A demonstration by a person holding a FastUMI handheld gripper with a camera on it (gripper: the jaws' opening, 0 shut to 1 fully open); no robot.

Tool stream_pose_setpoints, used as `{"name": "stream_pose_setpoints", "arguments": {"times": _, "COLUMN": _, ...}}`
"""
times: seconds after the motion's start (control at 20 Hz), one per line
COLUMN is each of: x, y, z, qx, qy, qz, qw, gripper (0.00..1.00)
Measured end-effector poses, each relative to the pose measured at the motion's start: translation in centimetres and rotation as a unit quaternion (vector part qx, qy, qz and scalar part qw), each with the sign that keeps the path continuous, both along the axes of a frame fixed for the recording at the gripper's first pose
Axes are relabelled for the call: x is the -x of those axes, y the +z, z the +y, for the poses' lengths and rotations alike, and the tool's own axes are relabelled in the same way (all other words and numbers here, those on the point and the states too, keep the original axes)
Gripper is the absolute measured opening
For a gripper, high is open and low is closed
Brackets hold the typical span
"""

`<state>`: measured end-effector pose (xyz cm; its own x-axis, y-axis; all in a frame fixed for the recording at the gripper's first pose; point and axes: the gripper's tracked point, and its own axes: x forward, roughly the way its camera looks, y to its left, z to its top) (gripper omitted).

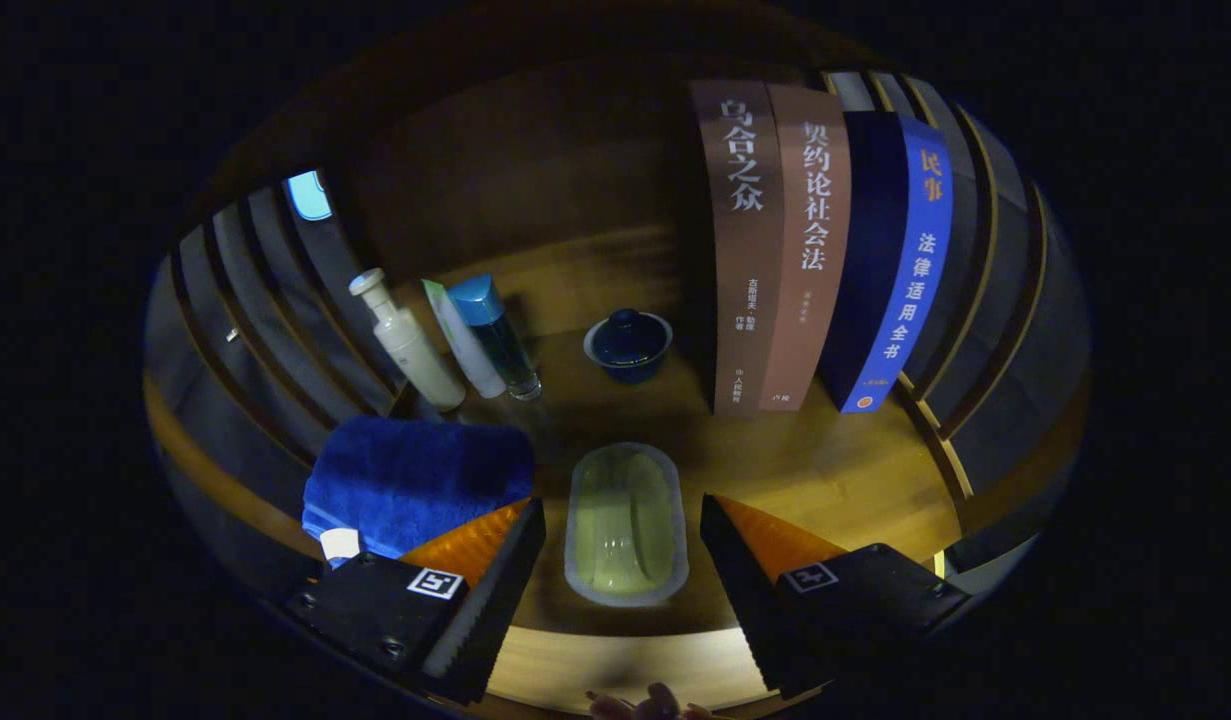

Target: Pull open the drawer, take out the items inside it, and place them on the countertop above the cabinet.

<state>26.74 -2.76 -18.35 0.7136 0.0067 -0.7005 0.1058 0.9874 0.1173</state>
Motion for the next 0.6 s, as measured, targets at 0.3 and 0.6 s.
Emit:
{"name": "stream_pose_setpoints", "arguments": {"times": 0.3, "x": 7.5, "y": 3.4, "z": 1.2, "qx": 0.029, "qy": 0.0, "qz": -0.091, "qw": 0.995, "gripper": 0.99}}
{"name": "stream_pose_setpoints", "arguments": {"times": 0.6, "x": 18.5, "y": 7.7, "z": 2.3, "qx": 0.052, "qy": -0.002, "qz": -0.249, "qw": 0.967, "gripper": 0.99}}
